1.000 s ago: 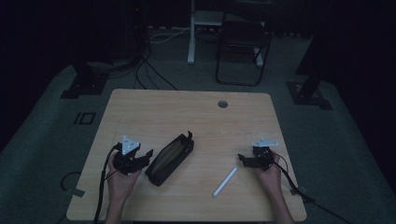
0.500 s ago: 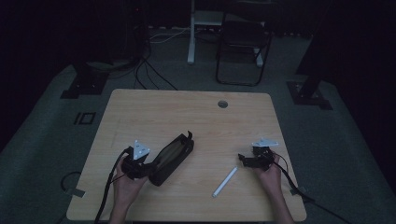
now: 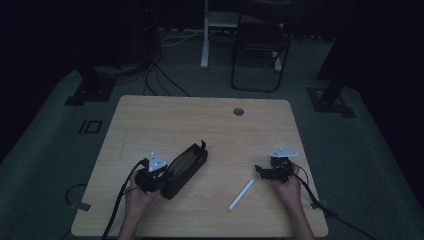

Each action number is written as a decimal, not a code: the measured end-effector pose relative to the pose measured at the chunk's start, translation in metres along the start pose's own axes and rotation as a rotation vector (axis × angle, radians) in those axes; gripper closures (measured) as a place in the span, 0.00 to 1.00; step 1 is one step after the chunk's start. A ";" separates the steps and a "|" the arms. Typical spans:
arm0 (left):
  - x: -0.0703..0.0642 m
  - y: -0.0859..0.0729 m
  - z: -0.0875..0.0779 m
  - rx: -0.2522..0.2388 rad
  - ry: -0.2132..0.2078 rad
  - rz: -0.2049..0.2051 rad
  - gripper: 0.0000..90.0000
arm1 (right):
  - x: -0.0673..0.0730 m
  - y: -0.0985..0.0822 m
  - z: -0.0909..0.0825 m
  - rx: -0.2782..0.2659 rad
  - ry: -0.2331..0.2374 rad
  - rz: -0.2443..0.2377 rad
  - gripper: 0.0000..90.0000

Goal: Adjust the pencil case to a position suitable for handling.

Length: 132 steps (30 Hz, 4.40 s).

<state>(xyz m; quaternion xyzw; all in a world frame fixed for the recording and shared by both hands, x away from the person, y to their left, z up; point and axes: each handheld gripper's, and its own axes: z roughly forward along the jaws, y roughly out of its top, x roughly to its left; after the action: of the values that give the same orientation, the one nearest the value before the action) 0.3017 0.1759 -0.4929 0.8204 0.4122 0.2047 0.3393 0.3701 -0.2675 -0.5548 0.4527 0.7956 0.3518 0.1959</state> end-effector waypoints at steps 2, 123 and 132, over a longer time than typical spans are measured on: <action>0.001 0.000 0.002 -0.003 -0.007 0.004 0.79 | 0.000 0.000 0.000 0.000 0.000 0.000 0.21; -0.135 0.018 0.060 -0.059 -0.367 0.235 0.43 | 0.056 -0.018 -0.036 -0.012 0.235 -0.255 0.20; -0.139 0.016 0.065 -0.045 -0.368 0.239 0.42 | 0.058 -0.019 -0.027 0.031 0.174 -0.243 0.20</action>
<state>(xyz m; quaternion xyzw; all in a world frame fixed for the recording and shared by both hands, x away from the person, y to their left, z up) 0.2702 0.0310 -0.5335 0.8792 0.2383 0.0996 0.4004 0.3119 -0.2349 -0.5502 0.3238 0.8639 0.3509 0.1604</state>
